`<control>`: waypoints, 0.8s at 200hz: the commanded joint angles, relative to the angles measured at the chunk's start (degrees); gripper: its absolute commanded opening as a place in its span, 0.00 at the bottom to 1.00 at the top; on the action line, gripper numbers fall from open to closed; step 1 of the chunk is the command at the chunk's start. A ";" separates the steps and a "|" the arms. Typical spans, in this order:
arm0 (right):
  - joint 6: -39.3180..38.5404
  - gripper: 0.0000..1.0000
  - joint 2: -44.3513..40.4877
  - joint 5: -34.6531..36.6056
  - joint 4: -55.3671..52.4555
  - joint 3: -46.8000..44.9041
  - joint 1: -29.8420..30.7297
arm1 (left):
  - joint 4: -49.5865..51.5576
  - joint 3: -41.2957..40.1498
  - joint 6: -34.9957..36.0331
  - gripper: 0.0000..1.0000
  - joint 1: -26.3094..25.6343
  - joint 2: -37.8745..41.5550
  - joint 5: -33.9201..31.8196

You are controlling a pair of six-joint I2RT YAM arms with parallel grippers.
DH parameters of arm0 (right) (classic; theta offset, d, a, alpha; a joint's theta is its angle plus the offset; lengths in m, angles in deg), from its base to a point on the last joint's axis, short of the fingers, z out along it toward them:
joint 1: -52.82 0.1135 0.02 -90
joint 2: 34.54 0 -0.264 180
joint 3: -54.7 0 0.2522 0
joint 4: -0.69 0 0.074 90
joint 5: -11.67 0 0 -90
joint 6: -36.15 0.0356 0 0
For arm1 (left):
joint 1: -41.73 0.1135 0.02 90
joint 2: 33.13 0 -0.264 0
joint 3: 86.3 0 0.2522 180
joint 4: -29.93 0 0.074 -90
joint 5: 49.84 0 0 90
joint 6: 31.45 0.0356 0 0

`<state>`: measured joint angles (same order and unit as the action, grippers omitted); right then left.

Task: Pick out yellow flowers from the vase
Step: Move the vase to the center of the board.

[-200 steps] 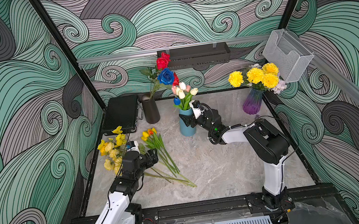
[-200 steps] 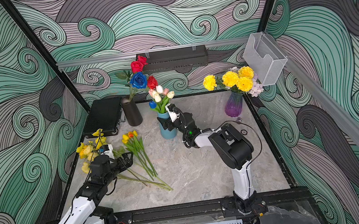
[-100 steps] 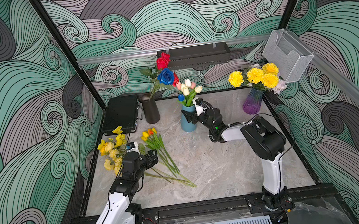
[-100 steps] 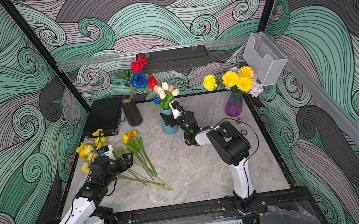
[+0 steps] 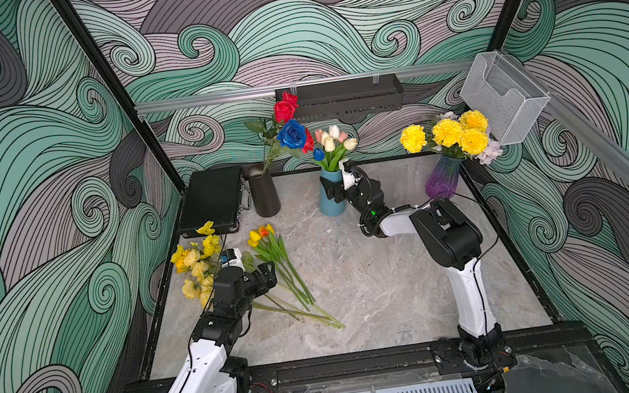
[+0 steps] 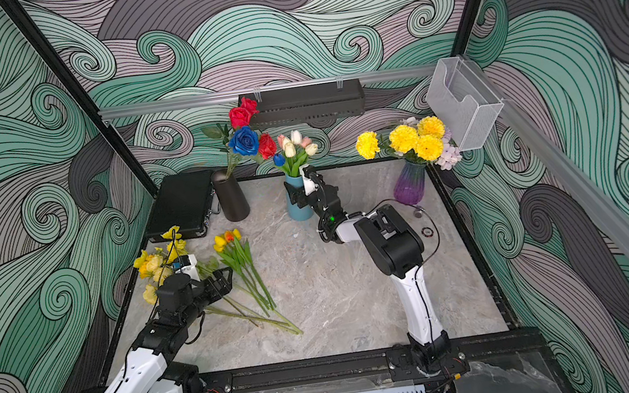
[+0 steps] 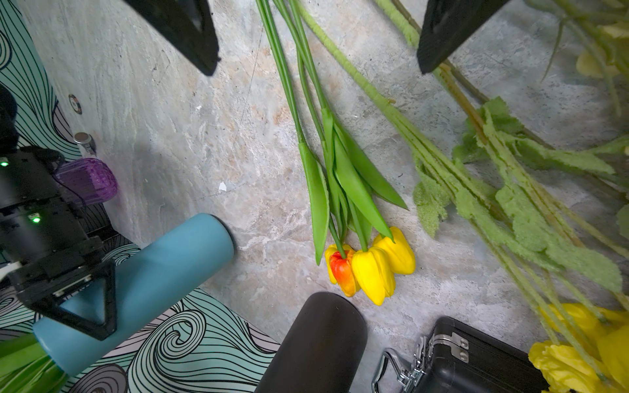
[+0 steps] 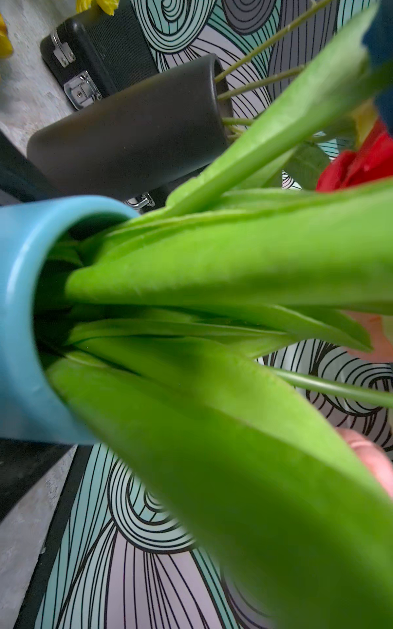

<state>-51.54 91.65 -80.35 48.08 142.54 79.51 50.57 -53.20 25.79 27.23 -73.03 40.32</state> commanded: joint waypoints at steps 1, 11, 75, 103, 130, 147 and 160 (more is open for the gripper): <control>0.22 0.37 1.53 1.01 0.74 3.91 -0.42 | 0.95 0.00 0.94 0.90 0.45 0.09 -0.76; 0.17 0.37 2.30 0.87 0.29 5.02 -0.58 | 1.03 0.14 0.94 0.90 0.44 0.09 -0.84; -1.29 0.54 4.47 -0.83 -3.17 8.81 -0.73 | 0.86 0.71 1.11 0.90 0.50 -0.91 -1.03; -2.57 0.78 2.96 -0.06 -3.59 7.25 -0.59 | 1.07 0.88 0.94 0.90 0.51 -0.45 -1.47; -2.57 1.00 1.16 0.83 -2.58 4.83 -0.59 | 0.65 0.79 0.76 0.90 0.53 -0.17 -1.67; -2.50 1.00 0.13 1.87 -2.76 3.53 -0.64 | 0.44 0.77 0.61 0.90 0.49 -0.41 -1.49; -2.31 1.00 -0.70 2.52 -2.59 2.25 -0.59 | 0.33 0.71 0.57 0.90 0.56 -0.50 -1.33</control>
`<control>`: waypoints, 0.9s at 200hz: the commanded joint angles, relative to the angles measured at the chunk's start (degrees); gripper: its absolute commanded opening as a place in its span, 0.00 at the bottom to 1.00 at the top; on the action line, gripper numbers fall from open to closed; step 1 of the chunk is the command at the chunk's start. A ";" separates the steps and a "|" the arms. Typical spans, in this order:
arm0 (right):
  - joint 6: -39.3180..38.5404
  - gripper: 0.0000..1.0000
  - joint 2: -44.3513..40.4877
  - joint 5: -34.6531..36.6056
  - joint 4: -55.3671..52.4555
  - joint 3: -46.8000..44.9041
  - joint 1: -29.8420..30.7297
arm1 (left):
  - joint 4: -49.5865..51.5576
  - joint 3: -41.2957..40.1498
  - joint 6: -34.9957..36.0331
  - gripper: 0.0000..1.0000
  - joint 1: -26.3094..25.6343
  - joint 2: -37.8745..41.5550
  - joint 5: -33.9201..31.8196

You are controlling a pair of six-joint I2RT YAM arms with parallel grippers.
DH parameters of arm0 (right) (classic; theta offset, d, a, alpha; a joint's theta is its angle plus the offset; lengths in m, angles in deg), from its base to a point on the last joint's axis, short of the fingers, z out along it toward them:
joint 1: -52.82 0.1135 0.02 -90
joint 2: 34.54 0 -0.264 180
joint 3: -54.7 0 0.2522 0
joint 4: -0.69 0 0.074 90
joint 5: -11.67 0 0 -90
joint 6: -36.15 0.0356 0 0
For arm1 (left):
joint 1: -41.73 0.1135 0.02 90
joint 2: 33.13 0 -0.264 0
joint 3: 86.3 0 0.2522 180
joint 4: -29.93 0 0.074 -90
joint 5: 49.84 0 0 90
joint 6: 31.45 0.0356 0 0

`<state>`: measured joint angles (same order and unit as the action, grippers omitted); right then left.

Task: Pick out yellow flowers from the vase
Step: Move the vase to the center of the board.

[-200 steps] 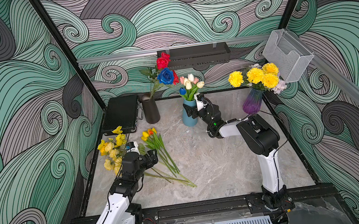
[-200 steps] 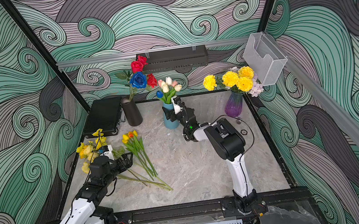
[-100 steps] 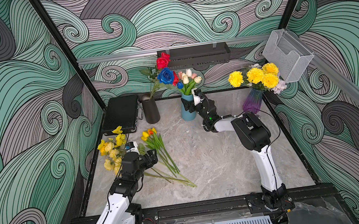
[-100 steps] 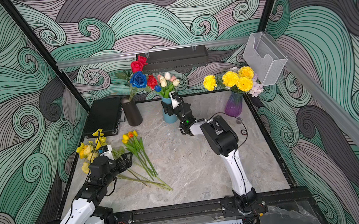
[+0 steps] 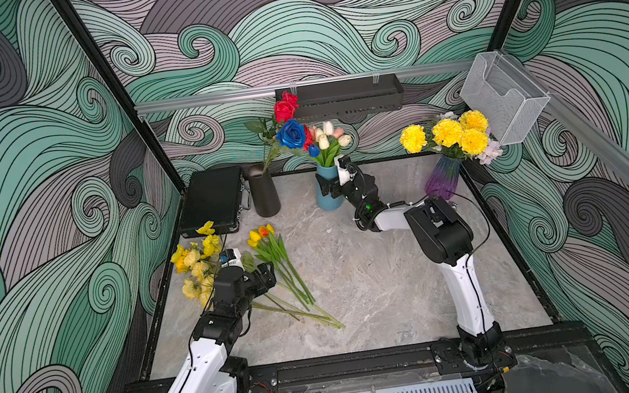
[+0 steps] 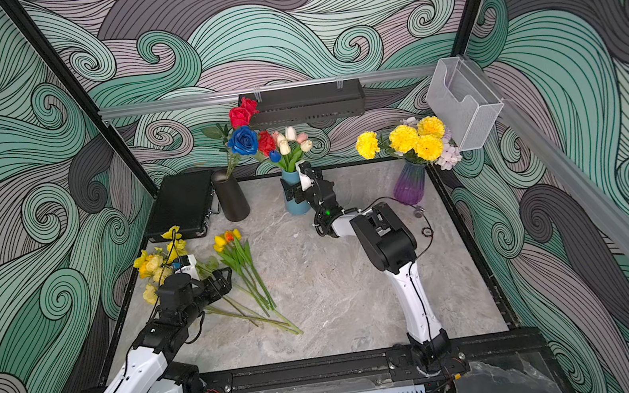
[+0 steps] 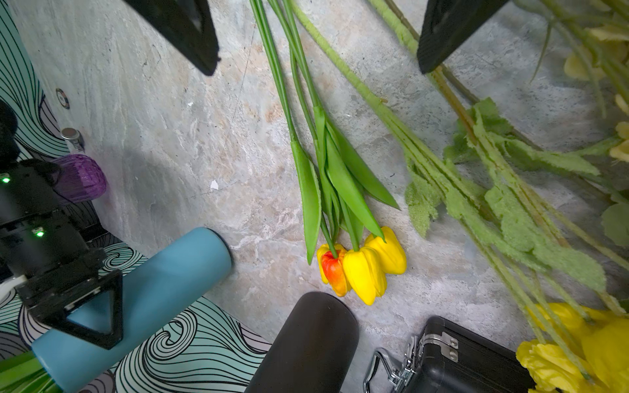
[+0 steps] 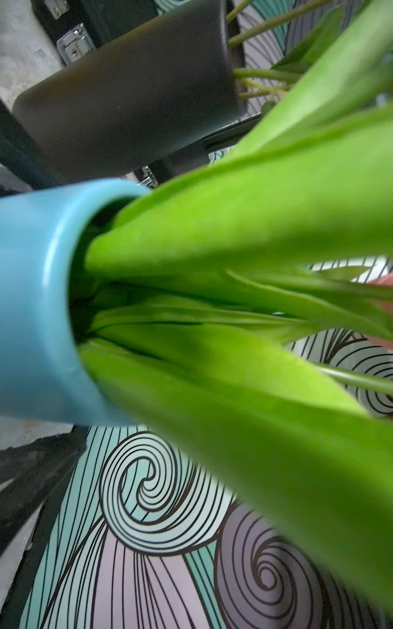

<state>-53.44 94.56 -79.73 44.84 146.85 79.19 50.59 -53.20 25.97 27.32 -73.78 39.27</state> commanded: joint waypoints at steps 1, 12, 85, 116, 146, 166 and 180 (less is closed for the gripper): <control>-0.41 1.00 -3.73 1.97 0.68 -2.17 -0.26 | 0.27 0.71 0.40 0.90 0.41 0.23 -0.27; -0.40 1.00 -4.72 2.57 1.17 -3.76 -0.18 | 0.33 0.71 0.38 0.90 0.45 0.30 -0.26; -3.98 1.00 -18.84 7.81 2.30 -23.82 -0.11 | 1.94 0.85 3.63 0.90 0.42 1.93 -1.20; -6.86 1.00 -26.78 11.42 2.43 -33.35 -0.65 | 1.55 0.91 5.64 0.90 0.46 2.83 -1.61; -8.54 1.00 -33.97 14.57 0.62 -40.44 -1.58 | 0.92 0.50 8.25 0.90 0.42 3.35 -0.97; -9.74 1.00 -38.44 16.79 -0.97 -43.89 -3.12 | -0.29 -0.47 8.99 0.90 0.45 4.67 -0.02; -10.36 1.00 -41.15 18.11 -2.15 -45.66 -5.12 | -0.82 -1.08 9.18 0.90 0.38 5.49 0.31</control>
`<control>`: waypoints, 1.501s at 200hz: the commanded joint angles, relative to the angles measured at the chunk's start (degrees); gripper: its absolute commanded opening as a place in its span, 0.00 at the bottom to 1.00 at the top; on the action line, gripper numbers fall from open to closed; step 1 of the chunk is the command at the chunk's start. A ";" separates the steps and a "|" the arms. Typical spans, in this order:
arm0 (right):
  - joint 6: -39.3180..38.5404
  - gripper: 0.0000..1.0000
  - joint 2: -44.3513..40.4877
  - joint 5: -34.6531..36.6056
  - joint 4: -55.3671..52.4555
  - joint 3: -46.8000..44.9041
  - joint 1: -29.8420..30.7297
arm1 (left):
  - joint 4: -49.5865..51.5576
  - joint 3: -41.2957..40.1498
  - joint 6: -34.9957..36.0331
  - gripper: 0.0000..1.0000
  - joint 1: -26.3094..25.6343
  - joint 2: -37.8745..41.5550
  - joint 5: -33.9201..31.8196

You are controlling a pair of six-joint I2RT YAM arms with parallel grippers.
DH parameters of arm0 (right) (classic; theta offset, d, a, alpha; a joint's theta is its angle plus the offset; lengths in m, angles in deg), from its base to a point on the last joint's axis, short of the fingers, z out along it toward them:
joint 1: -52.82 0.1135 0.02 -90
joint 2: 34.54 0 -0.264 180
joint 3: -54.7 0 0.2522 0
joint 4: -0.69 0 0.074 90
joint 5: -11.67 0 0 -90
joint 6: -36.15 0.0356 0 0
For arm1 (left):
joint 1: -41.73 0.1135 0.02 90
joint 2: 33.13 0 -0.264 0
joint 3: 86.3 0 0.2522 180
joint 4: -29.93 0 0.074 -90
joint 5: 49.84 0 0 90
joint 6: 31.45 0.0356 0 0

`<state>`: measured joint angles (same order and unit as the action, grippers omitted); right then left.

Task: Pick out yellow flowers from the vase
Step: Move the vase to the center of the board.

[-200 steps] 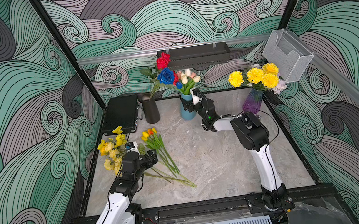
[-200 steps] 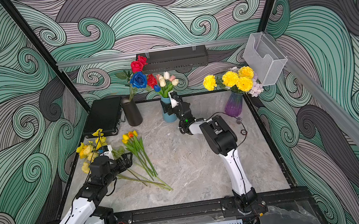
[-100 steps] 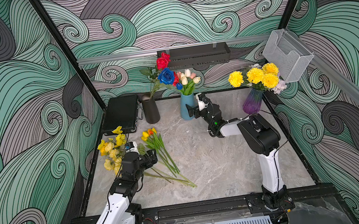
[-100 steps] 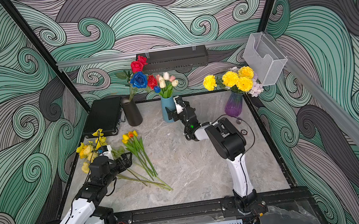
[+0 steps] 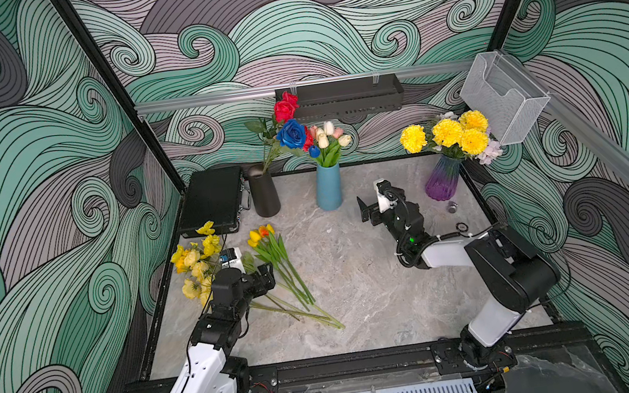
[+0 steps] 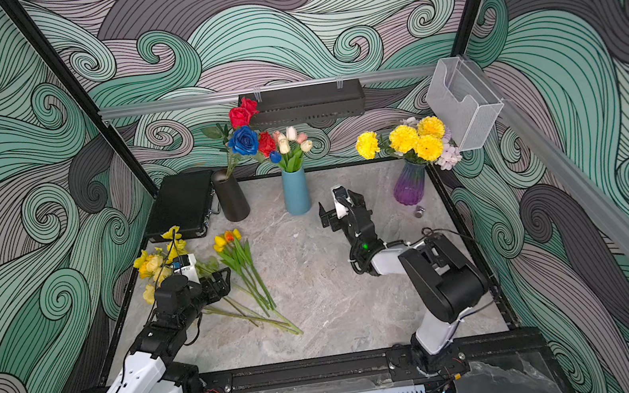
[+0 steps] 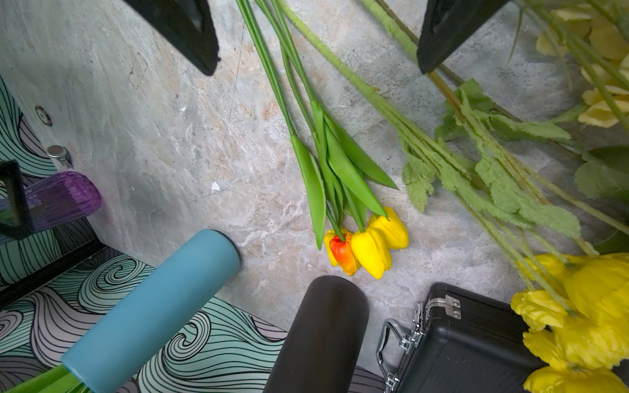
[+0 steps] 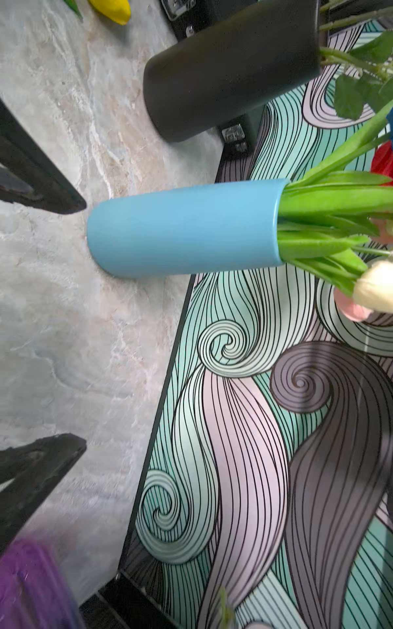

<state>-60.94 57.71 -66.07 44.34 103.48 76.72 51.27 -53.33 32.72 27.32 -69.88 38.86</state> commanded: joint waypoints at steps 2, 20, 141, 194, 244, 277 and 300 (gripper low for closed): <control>-2.91 1.00 -4.60 4.58 -1.98 -2.48 -2.99 | -1.57 -0.99 2.44 0.90 0.45 1.71 0.74; -3.57 1.00 -6.69 6.24 -2.57 -3.72 -6.40 | -1.78 -1.36 2.36 0.90 0.44 2.45 0.95; -0.64 0.99 2.01 0.46 9.68 -0.27 -29.72 | -1.68 -1.91 2.45 0.90 0.44 3.09 1.21; -0.02 0.99 12.20 -3.88 14.69 6.54 -34.13 | -2.97 -2.55 2.47 0.90 0.35 2.98 1.75; 1.07 0.99 18.30 -9.70 13.69 14.72 -37.04 | -3.53 -3.03 2.41 0.90 0.44 3.60 1.66; 1.01 0.99 20.12 -10.96 10.19 19.25 -37.55 | -3.84 -2.94 2.52 0.90 0.41 3.14 1.57; 1.46 0.99 20.85 -11.56 7.95 21.26 -37.83 | -3.76 -2.85 2.58 0.90 0.40 2.91 1.49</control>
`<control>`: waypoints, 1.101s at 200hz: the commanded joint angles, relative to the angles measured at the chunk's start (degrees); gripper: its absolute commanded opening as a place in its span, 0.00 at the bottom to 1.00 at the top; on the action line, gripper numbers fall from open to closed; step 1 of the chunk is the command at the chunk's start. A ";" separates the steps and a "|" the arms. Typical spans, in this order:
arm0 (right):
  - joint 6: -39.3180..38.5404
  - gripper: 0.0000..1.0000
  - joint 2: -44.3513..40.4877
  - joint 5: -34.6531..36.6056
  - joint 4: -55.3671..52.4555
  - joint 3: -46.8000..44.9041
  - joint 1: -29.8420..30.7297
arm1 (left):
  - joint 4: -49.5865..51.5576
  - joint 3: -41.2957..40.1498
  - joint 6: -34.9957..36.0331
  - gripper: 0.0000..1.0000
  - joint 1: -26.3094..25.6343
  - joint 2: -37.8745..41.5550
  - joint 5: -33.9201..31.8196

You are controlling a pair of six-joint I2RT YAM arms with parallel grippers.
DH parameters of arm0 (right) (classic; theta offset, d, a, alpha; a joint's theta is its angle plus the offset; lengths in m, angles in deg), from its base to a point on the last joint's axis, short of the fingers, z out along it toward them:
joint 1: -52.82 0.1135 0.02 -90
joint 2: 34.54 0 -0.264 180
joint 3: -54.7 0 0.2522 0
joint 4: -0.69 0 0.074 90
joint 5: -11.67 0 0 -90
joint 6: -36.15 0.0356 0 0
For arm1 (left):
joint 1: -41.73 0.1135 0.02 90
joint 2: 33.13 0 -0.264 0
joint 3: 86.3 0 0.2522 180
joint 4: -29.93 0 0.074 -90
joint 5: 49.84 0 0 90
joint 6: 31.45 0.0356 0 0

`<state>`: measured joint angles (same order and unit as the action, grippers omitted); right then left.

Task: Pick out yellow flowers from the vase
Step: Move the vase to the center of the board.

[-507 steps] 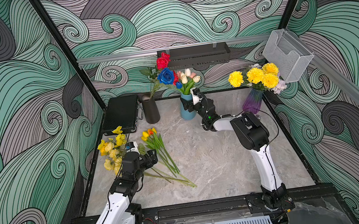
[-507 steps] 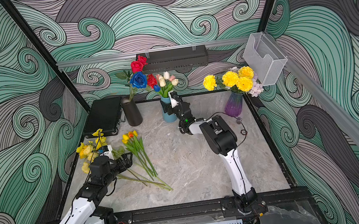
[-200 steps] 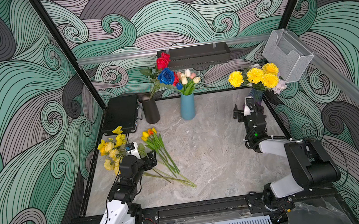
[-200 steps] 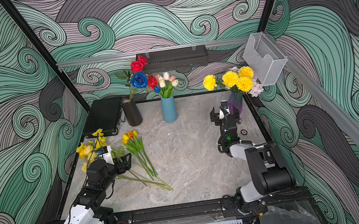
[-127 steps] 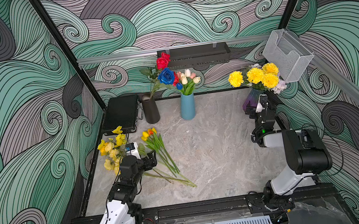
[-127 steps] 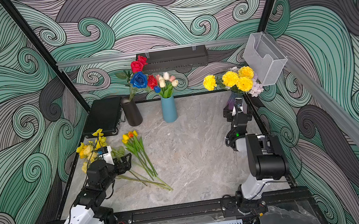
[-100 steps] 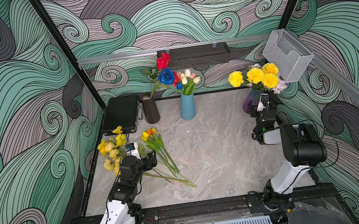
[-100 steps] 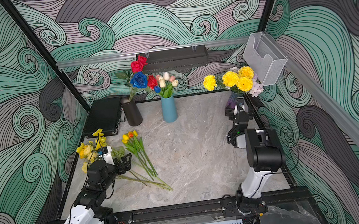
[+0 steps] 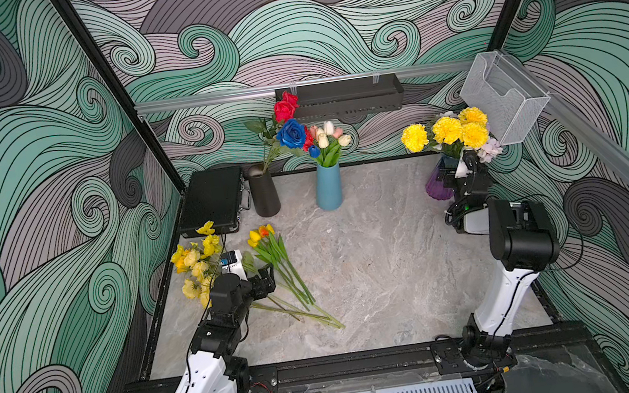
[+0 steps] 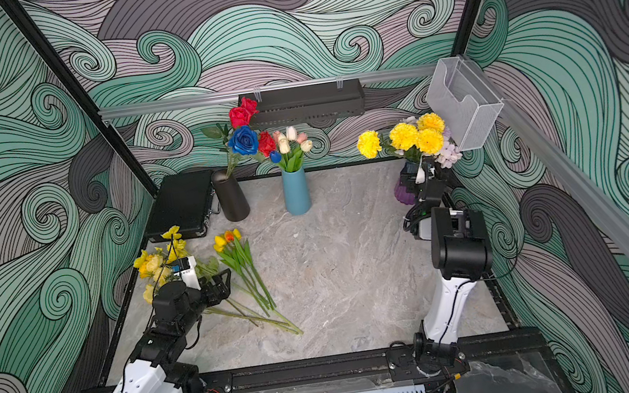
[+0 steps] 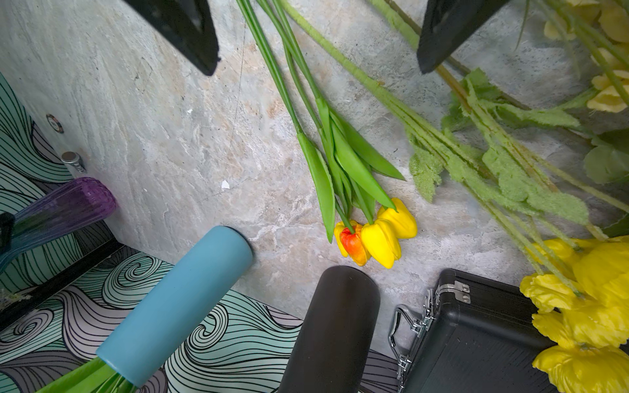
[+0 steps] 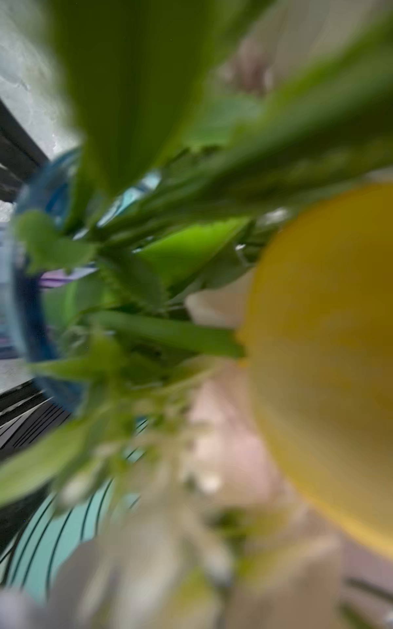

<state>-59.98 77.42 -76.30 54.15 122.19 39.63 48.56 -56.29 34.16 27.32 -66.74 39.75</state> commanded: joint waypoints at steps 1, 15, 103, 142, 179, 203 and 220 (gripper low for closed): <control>0.46 0.99 1.14 -1.37 -1.98 2.62 -0.72 | -1.02 0.10 1.11 0.90 0.38 -0.23 0.59; 0.47 0.99 1.33 -1.47 -3.76 3.85 -0.77 | -1.01 0.10 1.15 0.90 0.36 -0.07 0.53; -0.40 0.95 3.13 -1.48 -10.36 9.12 -0.71 | -0.31 -0.08 1.10 0.90 0.37 1.26 -0.03; -1.06 0.99 4.35 -0.97 -13.11 11.90 -0.70 | -0.21 -0.08 1.17 0.90 0.42 1.22 -0.19; -1.62 0.98 5.80 -1.41 -16.90 15.59 -0.70 | -0.18 0.01 1.26 0.90 0.44 1.26 -0.39; -2.10 0.97 6.55 -2.02 -18.92 17.47 -0.70 | -0.01 0.01 1.26 0.90 0.39 1.26 -0.47; -2.21 0.95 6.70 -2.17 -19.28 17.88 -0.74 | 0.04 -0.03 1.22 0.90 0.38 1.33 -0.56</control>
<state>-60.98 83.13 -78.38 37.37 138.58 39.41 48.51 -56.29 34.19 27.32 -66.15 39.51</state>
